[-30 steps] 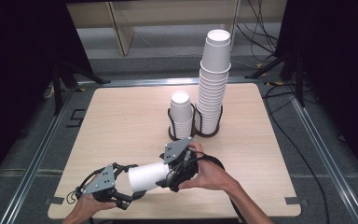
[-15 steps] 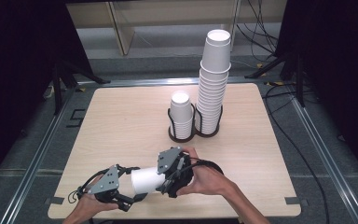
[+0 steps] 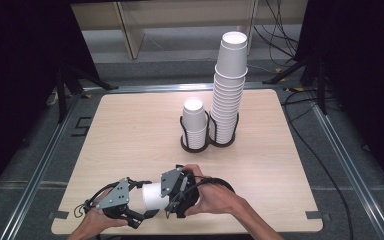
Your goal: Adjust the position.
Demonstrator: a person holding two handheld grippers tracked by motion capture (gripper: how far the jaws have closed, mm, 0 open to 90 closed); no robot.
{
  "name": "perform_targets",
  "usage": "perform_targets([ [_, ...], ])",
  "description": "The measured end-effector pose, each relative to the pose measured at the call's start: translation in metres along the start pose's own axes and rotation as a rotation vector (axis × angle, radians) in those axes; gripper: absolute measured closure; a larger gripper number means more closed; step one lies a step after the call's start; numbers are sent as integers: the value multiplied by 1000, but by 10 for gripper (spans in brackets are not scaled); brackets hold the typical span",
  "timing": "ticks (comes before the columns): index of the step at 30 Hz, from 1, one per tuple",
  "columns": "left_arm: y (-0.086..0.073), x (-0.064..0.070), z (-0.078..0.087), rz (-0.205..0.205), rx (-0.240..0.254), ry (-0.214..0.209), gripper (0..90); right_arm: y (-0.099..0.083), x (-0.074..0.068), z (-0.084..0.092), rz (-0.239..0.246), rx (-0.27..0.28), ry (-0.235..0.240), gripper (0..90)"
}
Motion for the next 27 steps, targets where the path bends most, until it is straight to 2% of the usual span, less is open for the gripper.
perform_targets([
  [2, 0, 1, -1, 3, 8, -12, 147, 0, 0, -3, 15, -5, 6, 174],
  [5, -1, 3, -2, 9, 2, -12, 146, -1, 0, -6, 12, -20, 3, 182],
  [11, -1, 2, -1, -11, -11, -17, 145, -2, -1, -10, 15, -29, 20, 198],
  [19, -3, 4, -2, -10, -6, -39, 138, -5, -2, -11, 42, -54, 33, 229],
  [22, -3, 3, -3, 19, 17, -49, 118, -5, -2, -11, 48, -48, 49, 231],
  [23, -3, 3, -3, 41, 33, -44, 110, -6, -3, -9, 33, -40, 52, 231],
  [24, -3, 1, -1, 25, 24, -47, 103, -6, -2, -8, 38, -31, 50, 231],
  [25, -3, -2, 0, 29, 31, -37, 96, -6, -2, -7, 34, -19, 55, 231],
  [26, -2, -1, -2, 61, 64, -38, 88, -7, -1, -5, 24, -12, 48, 231],
  [27, -2, -3, 1, 68, 63, -39, 99, -7, 0, -4, 23, -8, 44, 231],
])
Point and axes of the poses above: each handheld gripper's, and its own axes: z roughly backward along the jaws, y roughly out of its top, x roughly to its right, the point moved 4 cm from there along -z, roughly forward along the jaws, and after that the axes turned 8 degrees about y, right-handed, at the moved point
